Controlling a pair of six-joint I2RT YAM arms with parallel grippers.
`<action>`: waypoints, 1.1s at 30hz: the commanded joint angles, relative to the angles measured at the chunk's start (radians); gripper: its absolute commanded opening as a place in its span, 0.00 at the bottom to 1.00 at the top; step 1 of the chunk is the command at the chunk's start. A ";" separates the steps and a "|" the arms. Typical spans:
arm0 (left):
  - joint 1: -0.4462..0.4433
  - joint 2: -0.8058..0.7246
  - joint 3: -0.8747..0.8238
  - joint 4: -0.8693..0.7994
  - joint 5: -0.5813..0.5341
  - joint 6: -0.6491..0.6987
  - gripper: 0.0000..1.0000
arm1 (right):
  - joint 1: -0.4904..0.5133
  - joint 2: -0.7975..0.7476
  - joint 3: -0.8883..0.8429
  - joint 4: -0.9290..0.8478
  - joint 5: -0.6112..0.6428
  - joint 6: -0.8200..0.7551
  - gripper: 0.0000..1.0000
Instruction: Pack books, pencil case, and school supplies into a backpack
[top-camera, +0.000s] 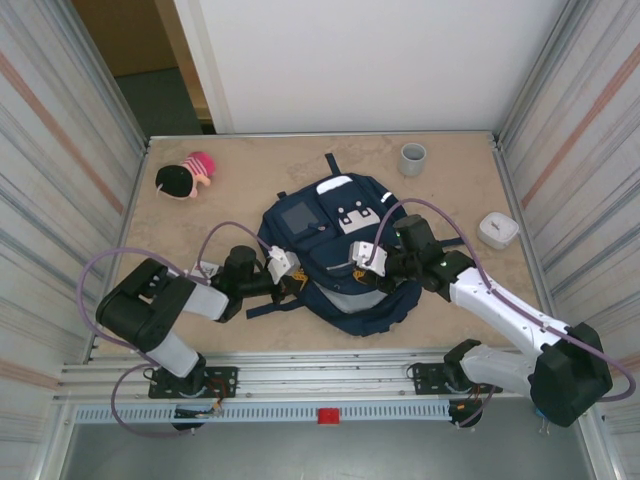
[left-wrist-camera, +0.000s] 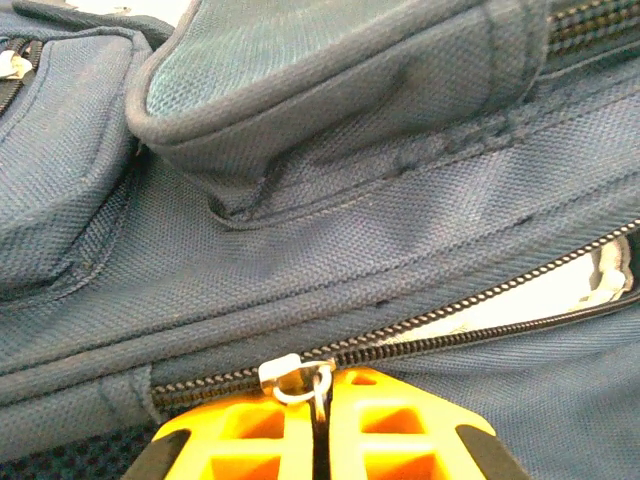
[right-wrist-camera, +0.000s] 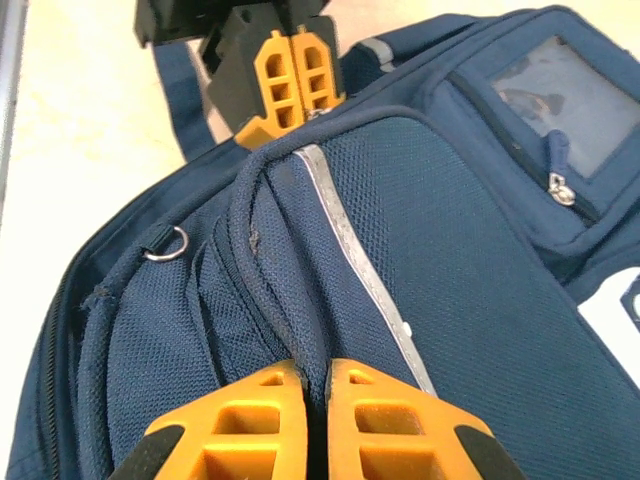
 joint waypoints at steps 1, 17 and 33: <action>-0.024 -0.048 -0.002 -0.017 0.043 -0.018 0.03 | 0.022 0.017 -0.013 0.108 0.120 0.044 0.00; -0.226 -0.241 0.040 -0.343 -0.066 -0.157 0.00 | 0.162 0.253 -0.010 0.450 0.249 0.129 0.00; -0.272 -0.276 0.060 -0.474 -0.371 -0.234 0.00 | 0.115 -0.007 0.126 -0.105 0.213 1.173 0.64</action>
